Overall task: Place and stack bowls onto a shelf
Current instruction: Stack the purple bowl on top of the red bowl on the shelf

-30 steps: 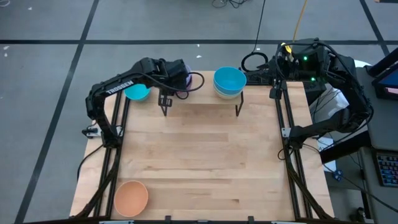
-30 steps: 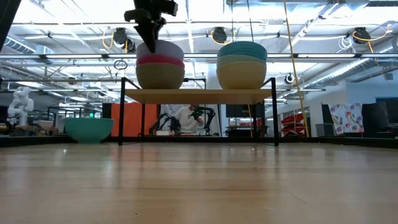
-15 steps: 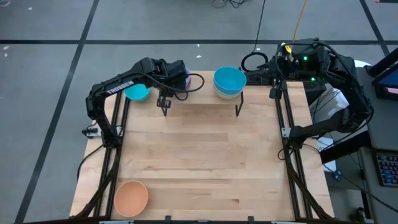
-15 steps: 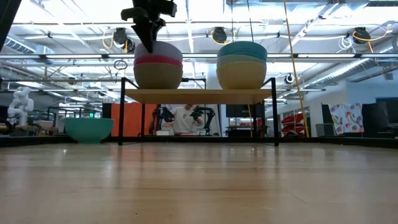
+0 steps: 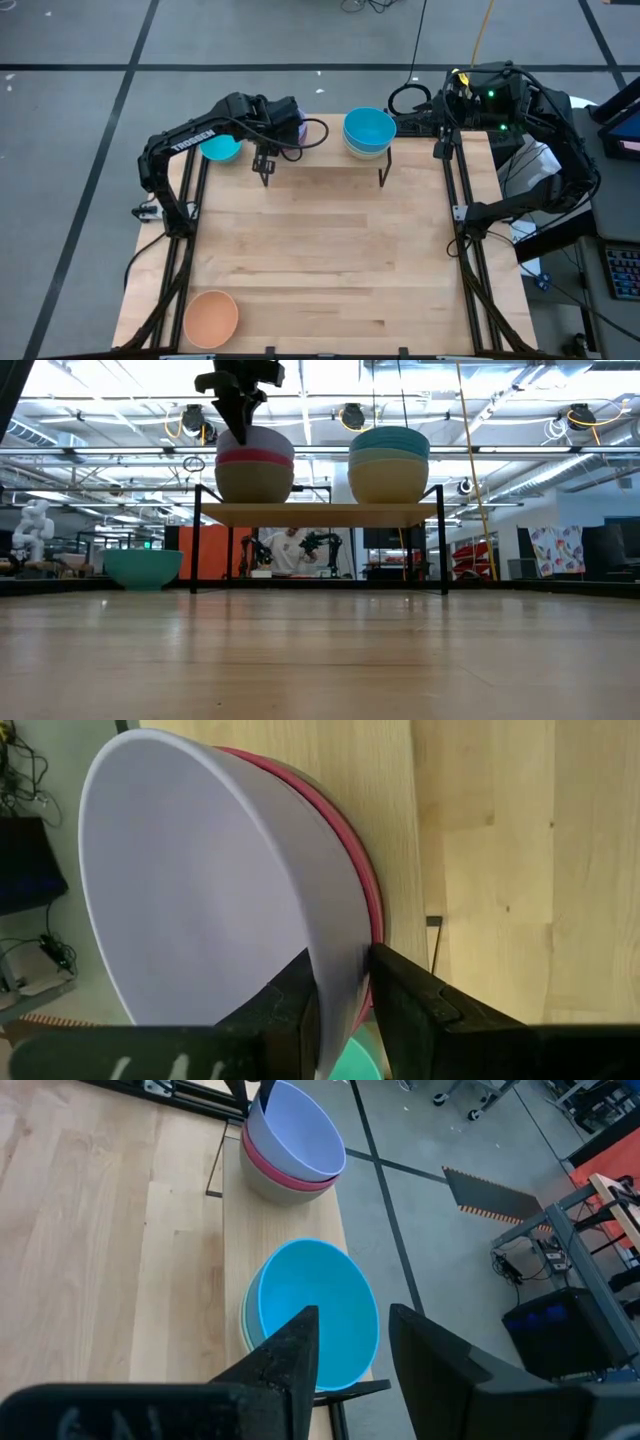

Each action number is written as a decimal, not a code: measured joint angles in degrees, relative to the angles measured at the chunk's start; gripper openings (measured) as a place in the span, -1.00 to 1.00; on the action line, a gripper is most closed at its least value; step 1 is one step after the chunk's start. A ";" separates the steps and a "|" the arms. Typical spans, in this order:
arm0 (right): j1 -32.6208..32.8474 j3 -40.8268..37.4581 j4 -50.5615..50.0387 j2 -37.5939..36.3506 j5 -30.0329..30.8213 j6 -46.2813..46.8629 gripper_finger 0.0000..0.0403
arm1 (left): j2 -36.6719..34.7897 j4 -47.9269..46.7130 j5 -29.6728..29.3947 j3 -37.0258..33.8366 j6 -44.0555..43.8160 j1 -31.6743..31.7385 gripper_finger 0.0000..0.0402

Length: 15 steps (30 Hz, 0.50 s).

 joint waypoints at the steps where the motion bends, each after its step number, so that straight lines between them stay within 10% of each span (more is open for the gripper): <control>1: 0.00 0.00 0.00 0.00 -0.01 0.00 -0.41 | 0.00 0.00 0.01 0.00 -0.01 0.00 -0.56; 15: 0.00 0.00 -0.01 0.00 0.00 -0.03 -0.41 | 0.02 0.02 0.42 0.00 -1.22 0.00 -0.83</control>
